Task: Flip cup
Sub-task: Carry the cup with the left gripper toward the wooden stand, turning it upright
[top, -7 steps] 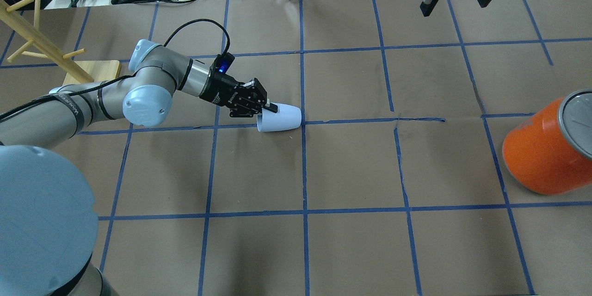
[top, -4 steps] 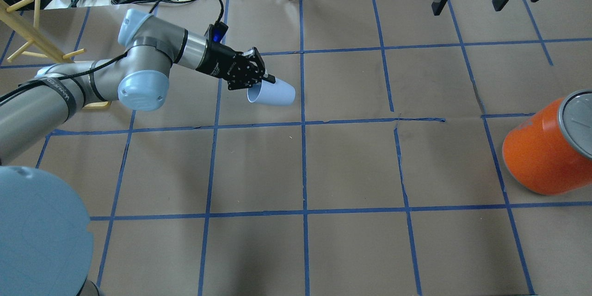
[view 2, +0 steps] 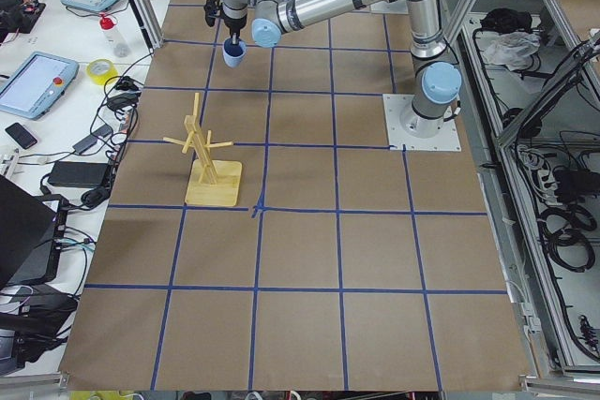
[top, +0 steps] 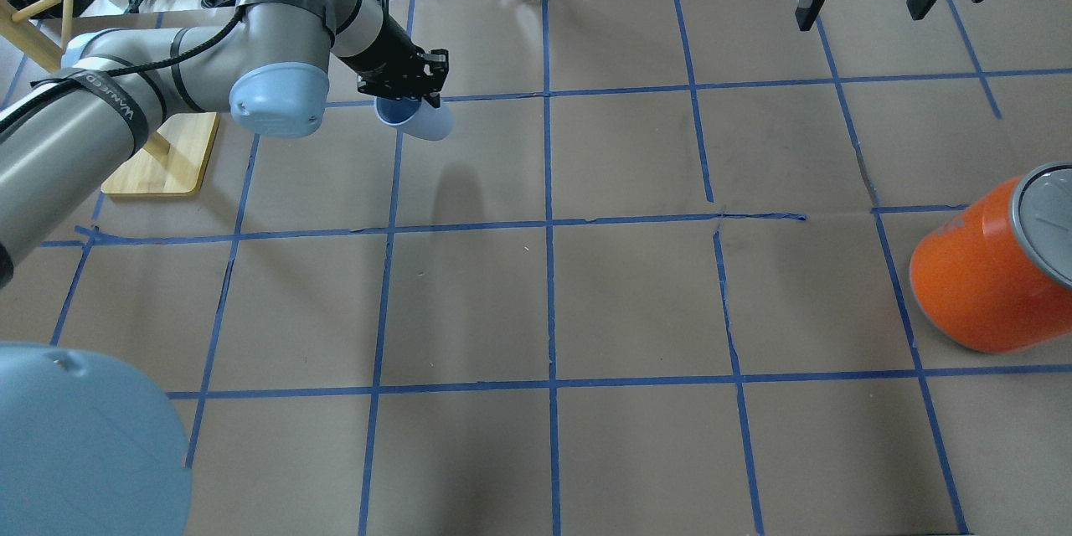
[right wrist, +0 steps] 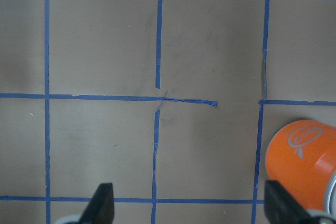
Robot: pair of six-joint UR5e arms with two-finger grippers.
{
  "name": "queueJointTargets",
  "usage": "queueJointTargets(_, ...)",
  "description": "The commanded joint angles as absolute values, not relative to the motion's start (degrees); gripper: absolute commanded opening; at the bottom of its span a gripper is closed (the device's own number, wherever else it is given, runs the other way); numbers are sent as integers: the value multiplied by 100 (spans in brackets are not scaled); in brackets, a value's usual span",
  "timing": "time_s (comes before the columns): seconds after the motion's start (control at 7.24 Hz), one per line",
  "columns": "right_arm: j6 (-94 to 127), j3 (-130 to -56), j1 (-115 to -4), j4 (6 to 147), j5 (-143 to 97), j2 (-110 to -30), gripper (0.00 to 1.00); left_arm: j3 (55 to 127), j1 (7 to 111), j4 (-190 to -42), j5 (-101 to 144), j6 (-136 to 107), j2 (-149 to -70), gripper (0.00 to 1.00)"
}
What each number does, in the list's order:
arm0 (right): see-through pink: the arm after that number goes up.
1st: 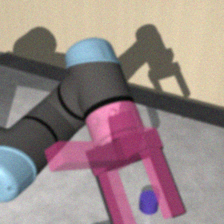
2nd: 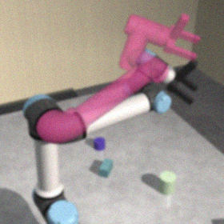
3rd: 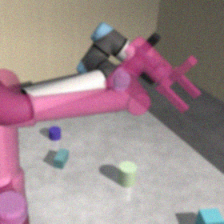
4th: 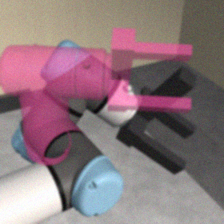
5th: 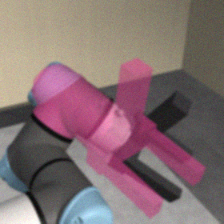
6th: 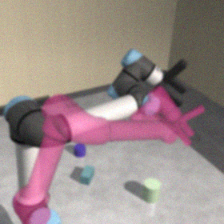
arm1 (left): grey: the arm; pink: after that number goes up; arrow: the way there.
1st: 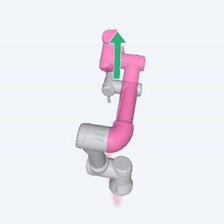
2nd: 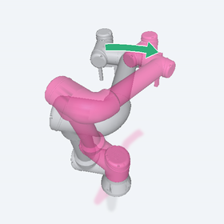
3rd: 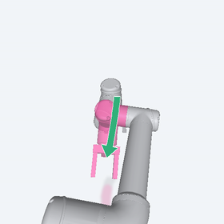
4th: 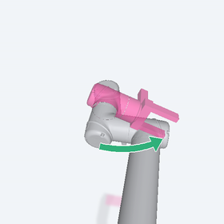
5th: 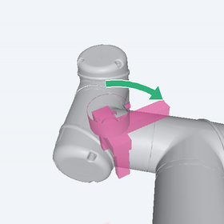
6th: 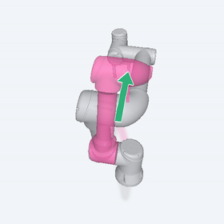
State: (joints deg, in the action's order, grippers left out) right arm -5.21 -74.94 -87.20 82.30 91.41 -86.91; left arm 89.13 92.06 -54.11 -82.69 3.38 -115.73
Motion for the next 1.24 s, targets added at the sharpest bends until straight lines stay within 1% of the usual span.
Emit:
queueJointTargets(0.0,-519,-7497,-8710,8262,9132,-8684,100,8589,9193,-5379,-9507,1589,-11934,0)
queueJointTargets(0.14,-527,-7497,-8693,8288,9141,-8675,100,8456,9080,-5440,-9684,1695,-12057,0)
queueJointTargets(0.28,-527,-7497,-8710,8279,9132,-8675,100,8490,8896,-5475,-9686,1783,-12137,0)
queueJointTargets(0.41,-519,-7497,-8719,8279,9158,-8675,100,8447,8747,-5945,-9686,1784,-12112,0)
queueJointTargets(1.11,-527,-7497,-8710,8279,9211,-8710,100,8587,8719,-6161,-9694,1740,-12138,0)
